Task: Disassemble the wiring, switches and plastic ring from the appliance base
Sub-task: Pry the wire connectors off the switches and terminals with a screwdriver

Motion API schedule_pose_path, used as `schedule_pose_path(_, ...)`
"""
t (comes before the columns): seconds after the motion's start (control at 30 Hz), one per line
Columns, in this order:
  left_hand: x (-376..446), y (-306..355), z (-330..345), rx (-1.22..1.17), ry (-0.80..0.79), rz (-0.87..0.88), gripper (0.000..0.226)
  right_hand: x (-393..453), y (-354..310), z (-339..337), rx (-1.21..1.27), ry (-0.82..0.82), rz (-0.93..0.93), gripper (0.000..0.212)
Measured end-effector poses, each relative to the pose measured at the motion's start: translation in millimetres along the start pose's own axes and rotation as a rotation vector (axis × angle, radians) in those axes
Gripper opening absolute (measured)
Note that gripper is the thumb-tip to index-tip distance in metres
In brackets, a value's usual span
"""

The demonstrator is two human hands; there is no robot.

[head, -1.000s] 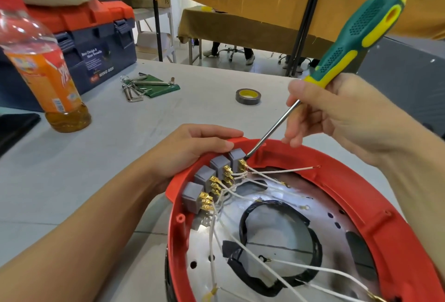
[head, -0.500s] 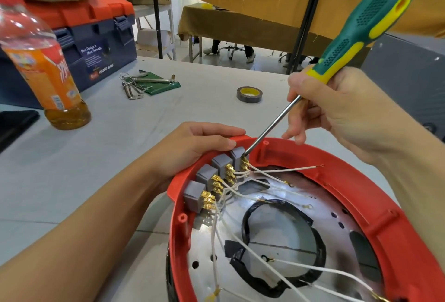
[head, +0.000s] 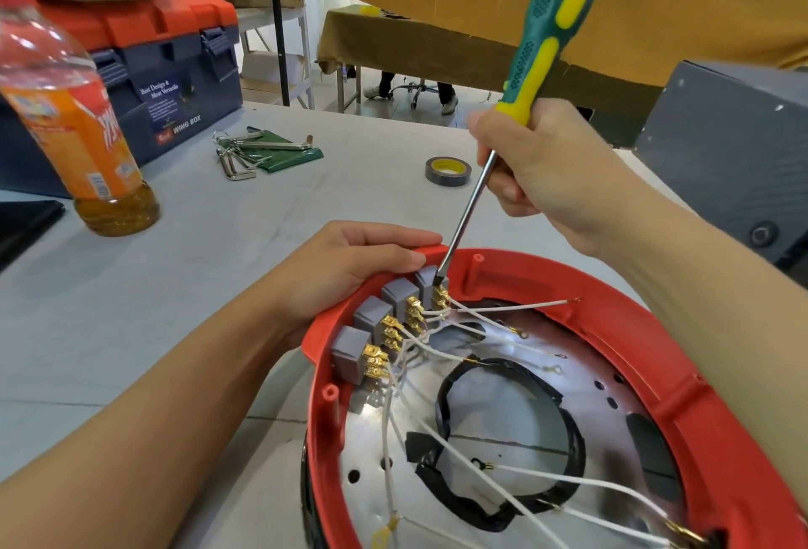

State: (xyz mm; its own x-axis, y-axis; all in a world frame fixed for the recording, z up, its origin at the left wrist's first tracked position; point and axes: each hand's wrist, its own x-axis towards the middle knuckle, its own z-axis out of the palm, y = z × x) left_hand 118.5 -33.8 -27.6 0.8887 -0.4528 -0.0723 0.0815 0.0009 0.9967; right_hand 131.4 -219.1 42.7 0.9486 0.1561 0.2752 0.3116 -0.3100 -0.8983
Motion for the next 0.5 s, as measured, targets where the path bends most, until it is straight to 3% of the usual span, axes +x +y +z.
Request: schedule_pose_path(0.5,-0.4,1.3,0.3,0.052,0.007,0.017,0.033,14.1,31.7,2.3,0.312,0.059,0.248,0.032)
